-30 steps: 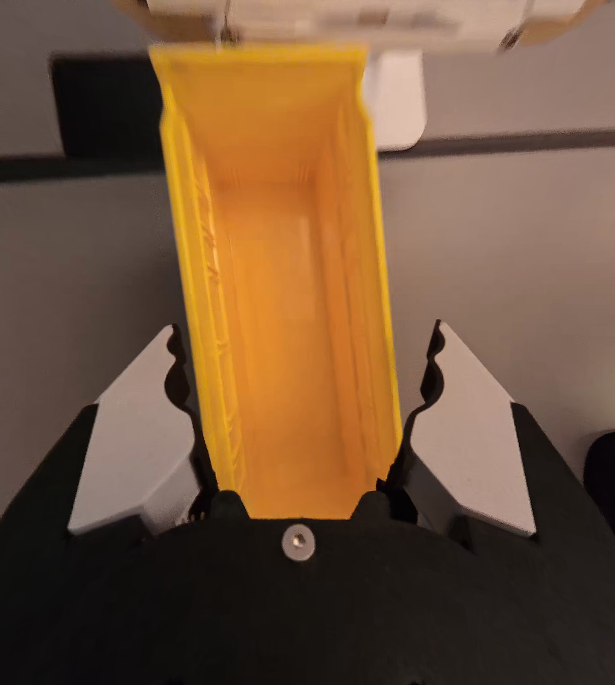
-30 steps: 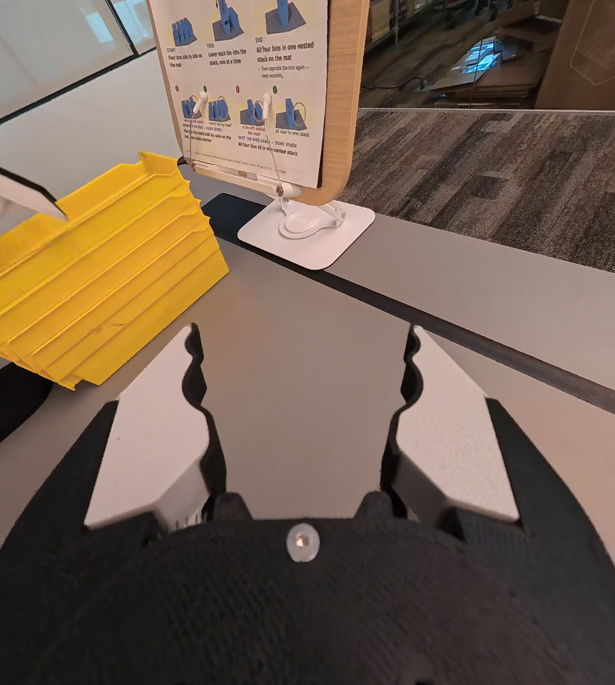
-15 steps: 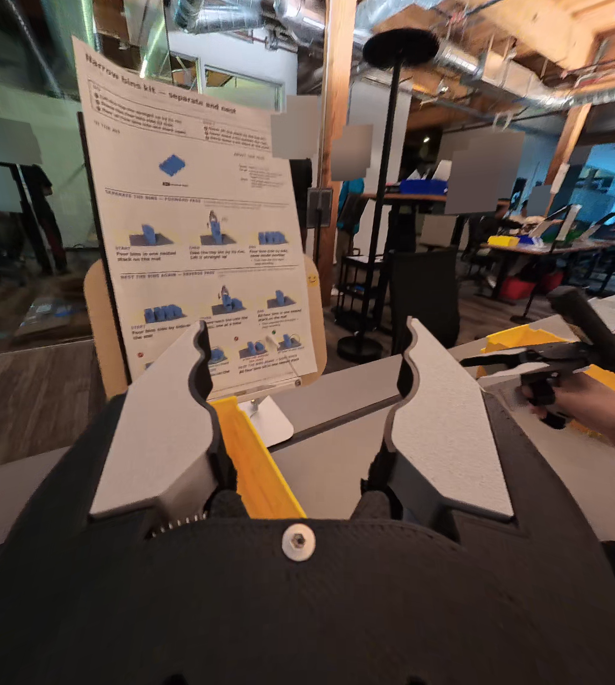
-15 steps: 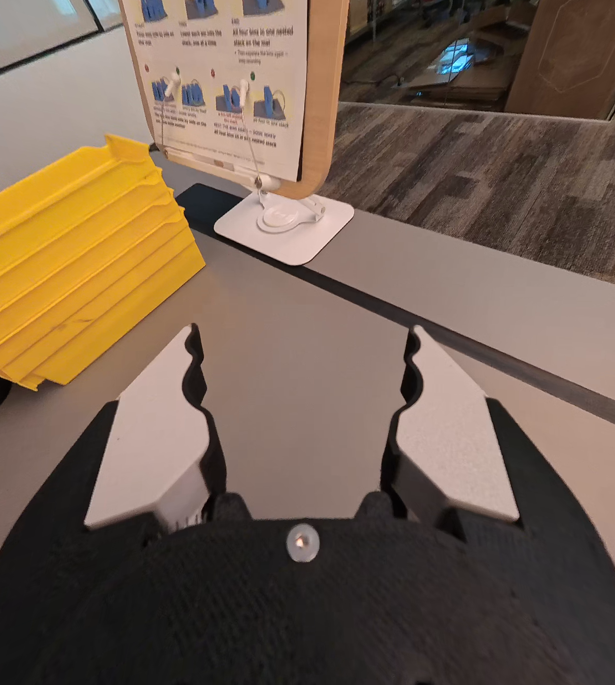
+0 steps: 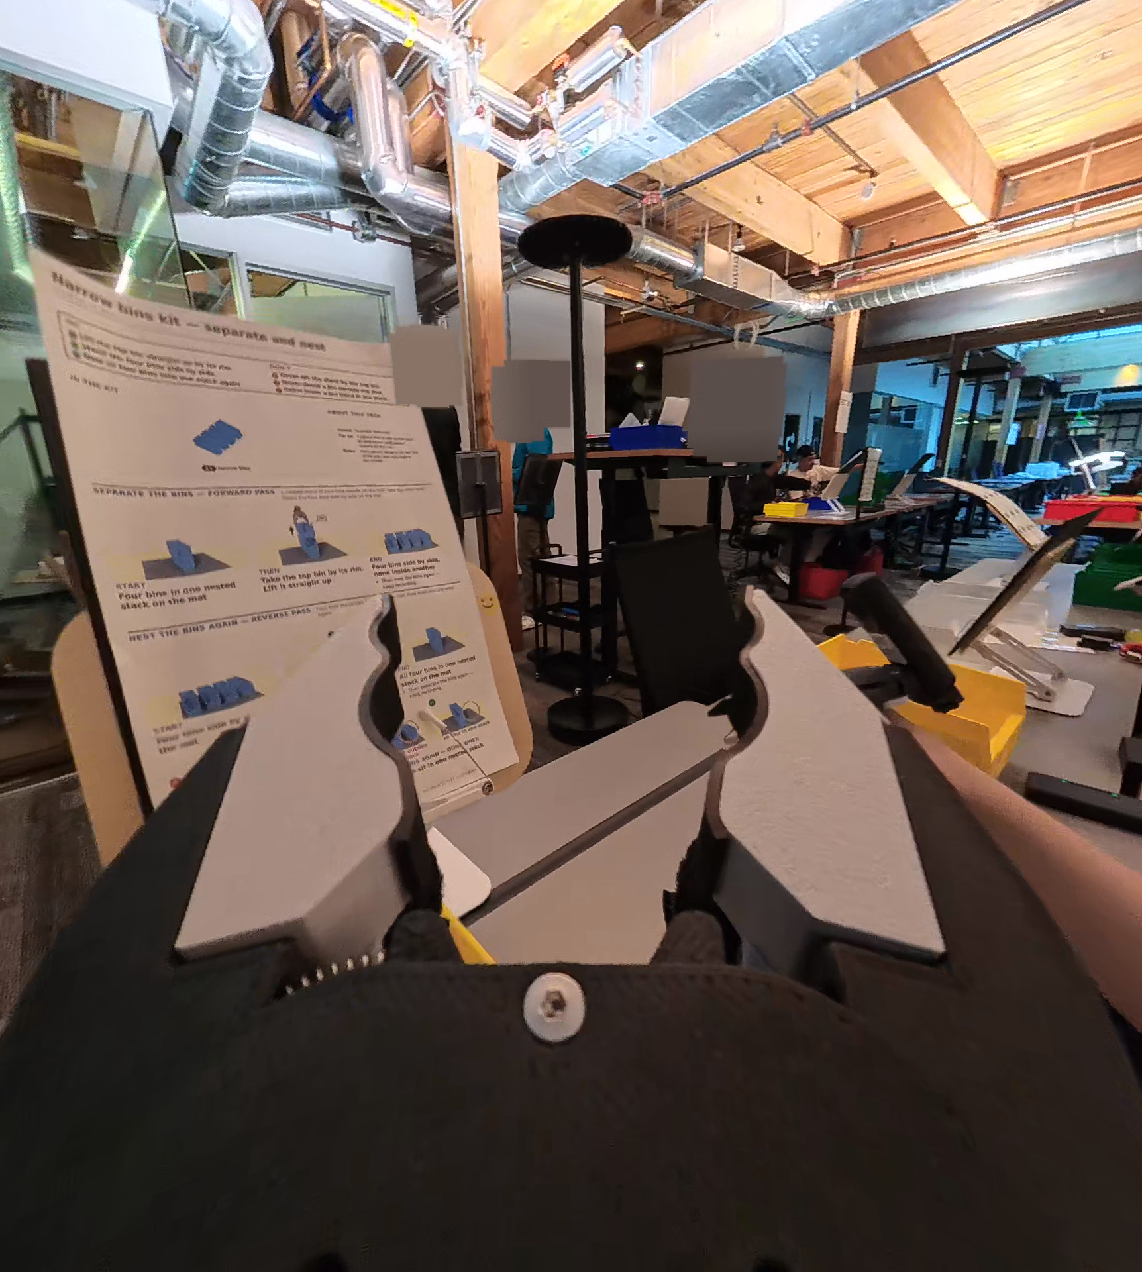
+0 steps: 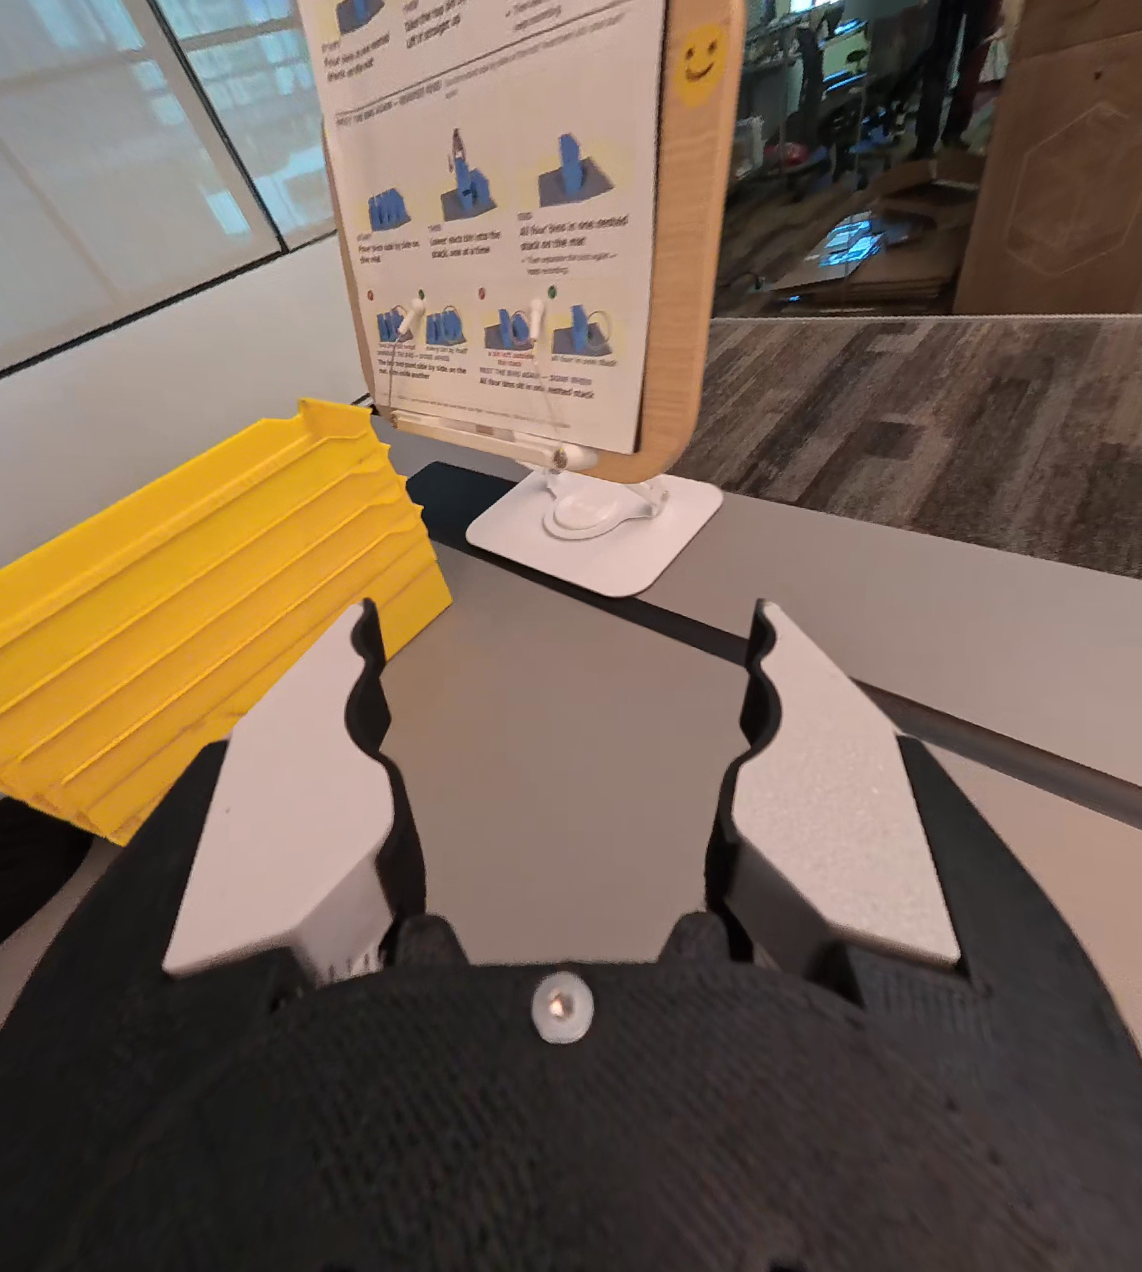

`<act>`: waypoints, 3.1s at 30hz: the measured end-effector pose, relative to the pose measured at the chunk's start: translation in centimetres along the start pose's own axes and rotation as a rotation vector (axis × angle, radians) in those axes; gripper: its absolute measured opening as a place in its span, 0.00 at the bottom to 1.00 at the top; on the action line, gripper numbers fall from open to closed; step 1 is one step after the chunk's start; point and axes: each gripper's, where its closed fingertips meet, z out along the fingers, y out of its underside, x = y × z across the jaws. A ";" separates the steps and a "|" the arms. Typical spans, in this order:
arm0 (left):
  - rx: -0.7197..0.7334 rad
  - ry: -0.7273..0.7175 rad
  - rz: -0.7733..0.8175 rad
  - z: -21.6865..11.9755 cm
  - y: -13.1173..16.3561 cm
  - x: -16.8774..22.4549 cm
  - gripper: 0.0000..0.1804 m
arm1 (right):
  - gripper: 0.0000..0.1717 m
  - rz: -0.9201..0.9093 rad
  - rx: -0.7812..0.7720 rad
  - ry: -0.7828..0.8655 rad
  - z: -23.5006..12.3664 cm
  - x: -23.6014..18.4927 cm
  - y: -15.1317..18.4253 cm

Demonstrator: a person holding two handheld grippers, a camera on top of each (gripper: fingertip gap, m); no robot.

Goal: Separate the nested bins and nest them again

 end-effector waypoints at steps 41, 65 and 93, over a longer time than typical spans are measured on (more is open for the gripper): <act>-0.144 -0.697 0.138 -11.0 3.4 -19.8 0.49 | 0.87 0.068 -1.106 0.560 18.2 -25.2 9.7; -0.197 -0.591 0.100 -9.8 4.2 -18.3 0.45 | 0.66 0.387 -1.153 0.567 17.7 -25.8 9.2; -0.035 -0.493 0.050 -11.1 -0.4 -14.8 0.43 | 0.65 0.388 -0.921 0.575 8.1 -16.7 3.1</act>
